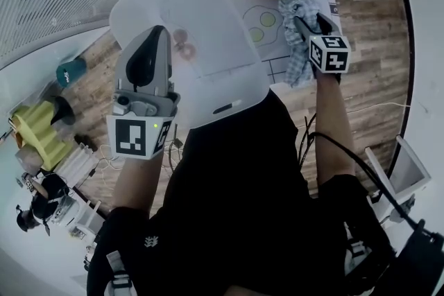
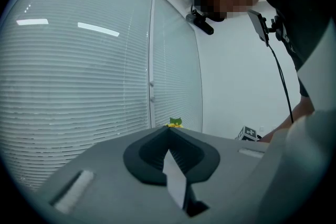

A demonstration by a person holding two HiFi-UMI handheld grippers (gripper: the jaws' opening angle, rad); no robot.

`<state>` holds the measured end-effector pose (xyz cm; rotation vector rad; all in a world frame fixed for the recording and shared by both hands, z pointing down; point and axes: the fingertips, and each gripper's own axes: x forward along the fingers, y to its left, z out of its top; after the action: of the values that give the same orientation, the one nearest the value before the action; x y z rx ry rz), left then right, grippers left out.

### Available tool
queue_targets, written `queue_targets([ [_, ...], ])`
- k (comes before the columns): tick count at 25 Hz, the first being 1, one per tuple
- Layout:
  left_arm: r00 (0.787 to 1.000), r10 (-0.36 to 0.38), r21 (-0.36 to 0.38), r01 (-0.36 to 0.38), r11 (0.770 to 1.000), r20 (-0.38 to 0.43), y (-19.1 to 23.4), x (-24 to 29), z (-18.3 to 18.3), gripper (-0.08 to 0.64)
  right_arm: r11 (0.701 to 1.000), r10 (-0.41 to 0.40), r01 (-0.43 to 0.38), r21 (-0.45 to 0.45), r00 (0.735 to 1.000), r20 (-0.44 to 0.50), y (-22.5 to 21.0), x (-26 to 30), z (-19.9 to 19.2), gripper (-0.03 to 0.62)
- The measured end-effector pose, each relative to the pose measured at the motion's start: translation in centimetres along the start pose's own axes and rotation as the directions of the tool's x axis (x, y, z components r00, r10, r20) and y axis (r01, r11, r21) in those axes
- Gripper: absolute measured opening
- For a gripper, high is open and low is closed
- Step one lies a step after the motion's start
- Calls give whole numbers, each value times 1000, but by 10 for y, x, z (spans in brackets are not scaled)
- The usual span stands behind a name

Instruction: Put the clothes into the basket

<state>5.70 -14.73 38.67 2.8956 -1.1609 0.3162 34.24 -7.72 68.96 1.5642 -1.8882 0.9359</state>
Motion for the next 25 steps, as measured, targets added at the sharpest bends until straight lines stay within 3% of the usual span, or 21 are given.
queue_targets([
  [3, 1000, 5, -8, -5, 1000, 6, 5, 2, 5, 6, 1000, 0, 0, 21, 1000, 19, 0, -11, 5, 156],
  [6, 1000, 4, -11, -3, 1000, 22, 8, 3, 12, 6, 999, -7, 6, 32, 999, 33, 0, -20, 5, 135],
  [25, 990, 0, 9, -2, 1000, 141, 18, -38, 65, 6, 999, -48, 44, 33, 988, 145, 29, -105, 34, 129],
])
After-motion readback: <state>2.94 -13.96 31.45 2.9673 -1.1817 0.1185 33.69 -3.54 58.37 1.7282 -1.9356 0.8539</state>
